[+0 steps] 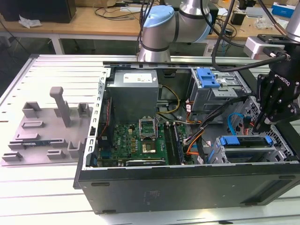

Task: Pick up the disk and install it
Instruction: 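Insert the first disk wire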

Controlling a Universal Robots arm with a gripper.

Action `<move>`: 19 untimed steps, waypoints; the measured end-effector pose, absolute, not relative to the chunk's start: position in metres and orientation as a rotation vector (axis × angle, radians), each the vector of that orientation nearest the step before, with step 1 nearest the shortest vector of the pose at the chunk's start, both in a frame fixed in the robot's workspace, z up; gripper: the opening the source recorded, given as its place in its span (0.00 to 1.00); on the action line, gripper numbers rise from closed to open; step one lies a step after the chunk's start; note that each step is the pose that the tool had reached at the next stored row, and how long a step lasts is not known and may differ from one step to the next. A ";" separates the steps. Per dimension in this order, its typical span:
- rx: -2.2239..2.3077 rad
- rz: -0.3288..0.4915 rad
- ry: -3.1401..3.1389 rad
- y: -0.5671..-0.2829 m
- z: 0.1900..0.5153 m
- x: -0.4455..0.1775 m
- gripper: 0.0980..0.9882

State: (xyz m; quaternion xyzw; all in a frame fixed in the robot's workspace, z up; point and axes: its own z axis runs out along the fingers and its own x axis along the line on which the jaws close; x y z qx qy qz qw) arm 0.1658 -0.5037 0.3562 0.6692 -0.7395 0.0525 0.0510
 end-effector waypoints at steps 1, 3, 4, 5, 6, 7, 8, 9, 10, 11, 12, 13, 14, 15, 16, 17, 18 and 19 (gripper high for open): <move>2.037 0.160 -2.251 -0.504 0.356 0.166 0.07; 2.036 0.160 -2.251 -0.504 0.356 0.166 0.07; 2.036 0.160 -2.251 -0.504 0.356 0.166 0.07; 2.036 0.159 -2.251 -0.504 0.356 0.166 0.07; 2.036 0.159 -2.252 -0.504 0.356 0.166 0.07; 2.037 0.158 -2.252 -0.504 0.356 0.166 0.07; 2.038 0.154 -2.254 -0.505 0.356 0.166 0.07; 2.041 0.147 -2.258 -0.505 0.356 0.166 0.07; 2.045 0.137 -2.263 -0.506 0.356 0.166 0.07; 2.048 0.127 -2.269 -0.506 0.356 0.166 0.07; 2.053 0.111 -2.278 -0.507 0.356 0.166 0.07; 2.055 0.103 -2.283 -0.508 0.356 0.166 0.07; 2.056 0.102 -2.284 -0.508 0.356 0.166 0.07; 2.055 0.102 -2.284 -0.508 0.356 0.166 0.07; 2.055 0.102 -2.284 -0.508 0.356 0.166 0.07; 2.054 0.100 -2.283 -0.508 0.356 0.166 0.07; 2.053 0.098 -2.282 -0.508 0.356 0.167 0.07; 2.051 0.093 -2.279 -0.508 0.356 0.168 0.07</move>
